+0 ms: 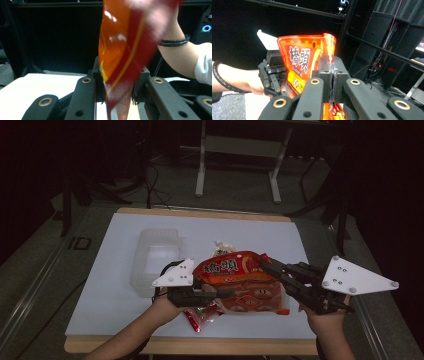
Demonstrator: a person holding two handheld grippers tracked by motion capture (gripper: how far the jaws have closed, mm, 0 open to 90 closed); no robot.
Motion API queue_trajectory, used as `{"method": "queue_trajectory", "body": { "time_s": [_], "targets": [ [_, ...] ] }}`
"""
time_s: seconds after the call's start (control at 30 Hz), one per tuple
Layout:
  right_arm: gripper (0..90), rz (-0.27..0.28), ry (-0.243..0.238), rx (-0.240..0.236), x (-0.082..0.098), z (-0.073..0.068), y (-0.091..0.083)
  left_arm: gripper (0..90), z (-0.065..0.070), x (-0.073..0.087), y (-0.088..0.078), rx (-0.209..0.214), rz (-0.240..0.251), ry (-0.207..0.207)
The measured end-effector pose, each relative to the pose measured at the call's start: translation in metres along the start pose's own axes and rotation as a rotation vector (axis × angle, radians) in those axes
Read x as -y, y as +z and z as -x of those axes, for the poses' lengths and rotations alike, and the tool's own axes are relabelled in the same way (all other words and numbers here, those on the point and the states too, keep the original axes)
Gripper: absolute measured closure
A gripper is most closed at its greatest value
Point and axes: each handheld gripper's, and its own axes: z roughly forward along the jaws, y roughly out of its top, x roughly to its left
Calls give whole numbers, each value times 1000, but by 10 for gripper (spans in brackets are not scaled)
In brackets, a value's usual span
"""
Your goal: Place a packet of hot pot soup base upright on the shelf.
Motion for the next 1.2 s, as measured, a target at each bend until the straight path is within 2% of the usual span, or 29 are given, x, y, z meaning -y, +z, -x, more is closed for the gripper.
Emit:
{"method": "queue_trajectory", "body": {
  "time_s": [0.07,0.2,0.43,0.5,0.53,0.57,0.6,0.63,0.67,0.7,0.73,0.77,0.83,0.93,1.0,1.03,1.07,1.1,1.2],
  "targets": [
    [884,0,7,0,3,2,0,715,-1,1,0,4,-8,-4],
    [881,13,22,-3,6,5,0,717,1,-3,-1,-28,-23,16],
    [860,25,31,0,7,9,0,719,0,-9,-3,-38,-35,10],
    [831,25,30,9,6,10,-1,719,-1,-12,-4,-59,-37,0],
    [774,16,26,10,6,11,-1,719,-1,-15,-5,-73,-44,10],
    [774,16,26,10,6,11,-1,719,-1,-15,-5,-73,-44,10],
    [695,19,42,8,5,13,-3,719,-3,-18,-7,-91,-51,10],
    [695,19,42,8,5,13,-3,719,-3,-18,-7,-91,-51,10],
    [607,24,46,18,5,14,-5,720,-5,-20,-11,-111,-48,2],
    [607,24,46,18,5,14,-5,720,-5,-20,-11,-111,-48,2],
    [545,42,57,37,5,16,-9,720,-7,-21,-13,-122,-44,-8],
    [545,42,57,37,5,16,-9,720,-8,-22,-14,-133,-39,-11],
    [455,41,57,38,5,18,-10,720,-11,-24,-18,-162,-29,-9],
    [379,17,69,58,8,19,-10,719,-18,-29,-26,-202,-14,-9],
    [294,13,87,70,13,20,-9,719,-23,-34,-33,-236,-14,-1],
    [294,13,87,70,13,20,-9,719,-23,-34,-33,-236,-14,-1],
    [239,27,97,74,15,21,-10,719,-25,-37,-36,-257,-11,3],
    [239,27,97,74,15,21,-10,719,-26,-38,-37,-267,-10,4],
    [145,48,116,72,18,22,-10,720,-31,-42,-46,-305,-2,10]
  ]
}}
